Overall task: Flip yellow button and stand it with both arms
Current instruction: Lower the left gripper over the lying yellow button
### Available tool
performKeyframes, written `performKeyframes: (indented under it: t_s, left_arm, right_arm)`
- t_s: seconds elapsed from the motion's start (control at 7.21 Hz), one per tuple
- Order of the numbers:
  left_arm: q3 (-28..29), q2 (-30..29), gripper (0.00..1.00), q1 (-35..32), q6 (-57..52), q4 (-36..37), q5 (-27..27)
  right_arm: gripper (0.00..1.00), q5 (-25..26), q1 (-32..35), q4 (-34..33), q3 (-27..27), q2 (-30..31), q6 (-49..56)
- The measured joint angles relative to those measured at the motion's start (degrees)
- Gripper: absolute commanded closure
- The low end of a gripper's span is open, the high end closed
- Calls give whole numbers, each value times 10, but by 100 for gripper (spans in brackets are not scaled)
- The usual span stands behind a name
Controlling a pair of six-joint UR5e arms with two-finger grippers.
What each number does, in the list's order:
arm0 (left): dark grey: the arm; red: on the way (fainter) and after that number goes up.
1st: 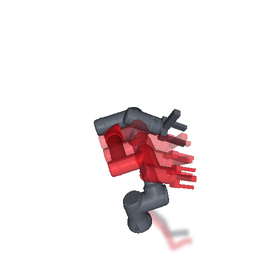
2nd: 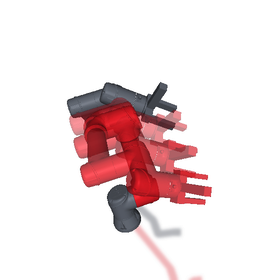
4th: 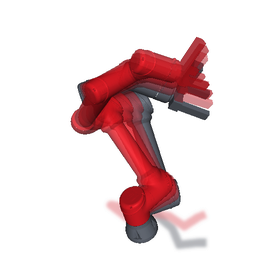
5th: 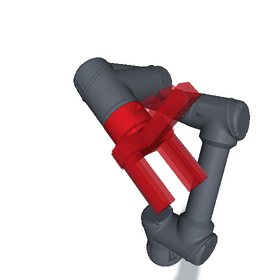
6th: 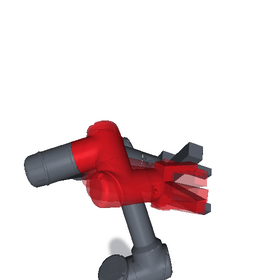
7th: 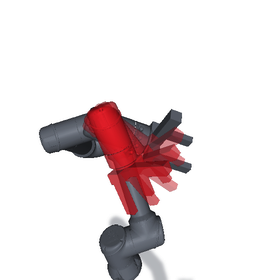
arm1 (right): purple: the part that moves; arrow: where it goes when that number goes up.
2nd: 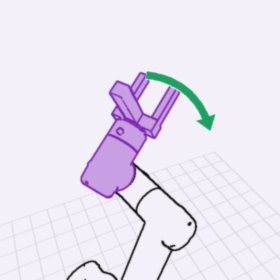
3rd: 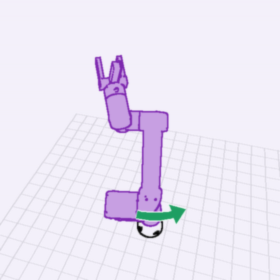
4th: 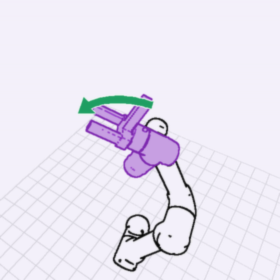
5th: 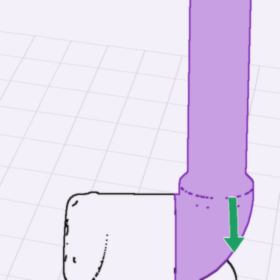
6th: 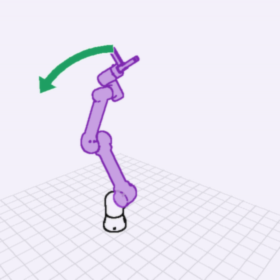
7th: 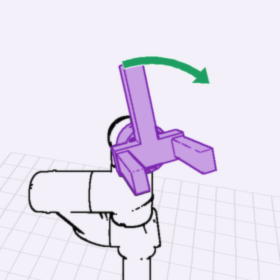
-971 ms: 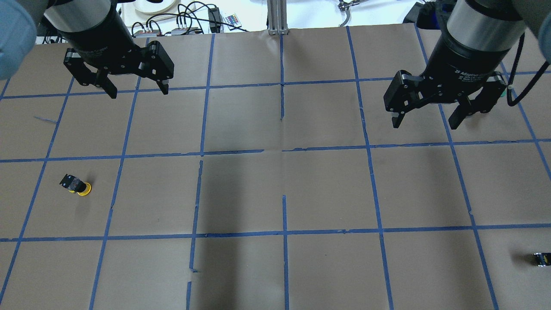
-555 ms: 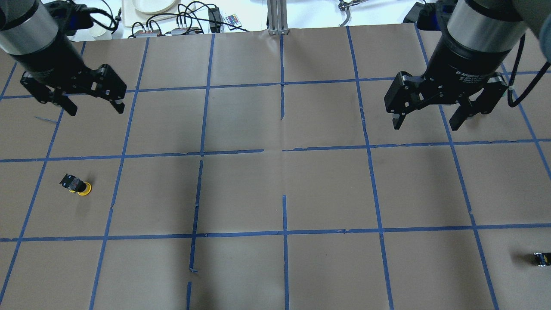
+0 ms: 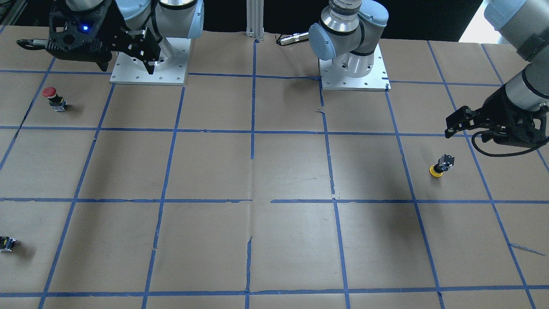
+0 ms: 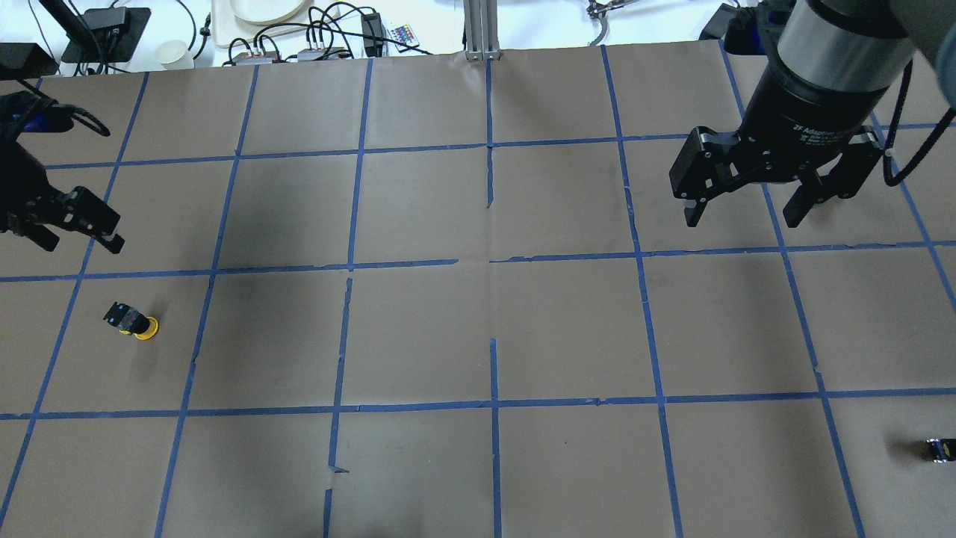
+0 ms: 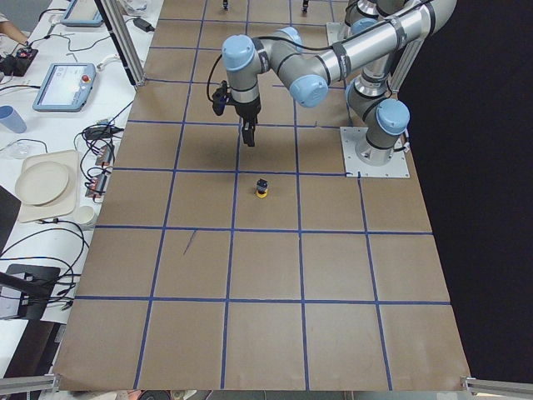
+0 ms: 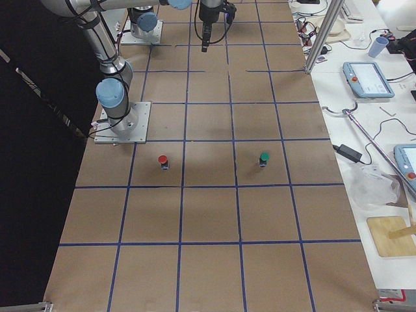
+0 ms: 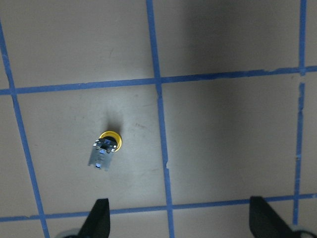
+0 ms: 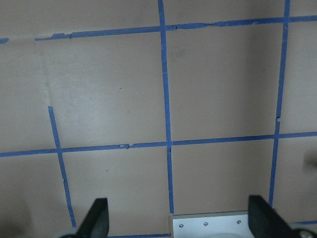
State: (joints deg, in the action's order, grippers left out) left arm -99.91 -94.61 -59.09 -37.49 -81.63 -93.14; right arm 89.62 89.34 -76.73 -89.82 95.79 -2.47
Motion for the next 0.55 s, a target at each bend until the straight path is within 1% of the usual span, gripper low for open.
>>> performKeyframes:
  t_s: [0.14, 0.28, 0.55]
  left_arm:
    - [-21, -10, 2, 21, -44, 23, -7]
    - [-48, -17, 2, 33, -88, 61, -14]
    - [-107, -23, 4, 48, -171, 156, -24]
  right_arm:
    - [0, 0, 0, 0, -3, 1, 0]
    - [0, 0, 0, 0, -6, 3, 1]
    - [0, 0, 0, -1, -14, 8, 2]
